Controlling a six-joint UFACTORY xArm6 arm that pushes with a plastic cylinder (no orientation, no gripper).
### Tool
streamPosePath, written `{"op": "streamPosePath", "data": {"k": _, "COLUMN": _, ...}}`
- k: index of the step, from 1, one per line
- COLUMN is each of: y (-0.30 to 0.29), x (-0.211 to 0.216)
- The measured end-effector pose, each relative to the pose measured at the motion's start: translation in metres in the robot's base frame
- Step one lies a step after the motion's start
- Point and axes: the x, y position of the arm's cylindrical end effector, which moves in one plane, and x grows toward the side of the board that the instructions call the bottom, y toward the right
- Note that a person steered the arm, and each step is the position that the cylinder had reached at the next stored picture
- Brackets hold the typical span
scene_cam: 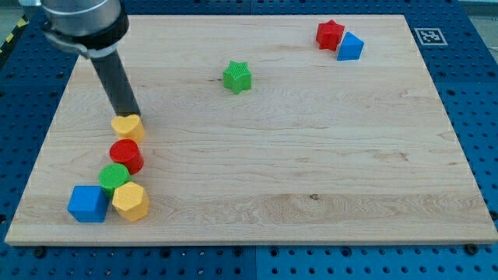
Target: Push the green star to the center
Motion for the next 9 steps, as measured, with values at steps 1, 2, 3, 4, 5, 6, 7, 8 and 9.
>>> {"op": "streamPosePath", "data": {"k": 1, "y": 0.0, "x": 0.026}}
{"op": "streamPosePath", "data": {"k": 2, "y": 0.003, "x": 0.039}}
{"op": "streamPosePath", "data": {"k": 3, "y": 0.013, "x": 0.046}}
{"op": "streamPosePath", "data": {"k": 4, "y": 0.016, "x": 0.052}}
{"op": "streamPosePath", "data": {"k": 5, "y": 0.022, "x": 0.032}}
{"op": "streamPosePath", "data": {"k": 6, "y": 0.086, "x": 0.005}}
{"op": "streamPosePath", "data": {"k": 7, "y": 0.194, "x": -0.009}}
{"op": "streamPosePath", "data": {"k": 8, "y": 0.256, "x": -0.015}}
{"op": "streamPosePath", "data": {"k": 9, "y": 0.258, "x": -0.027}}
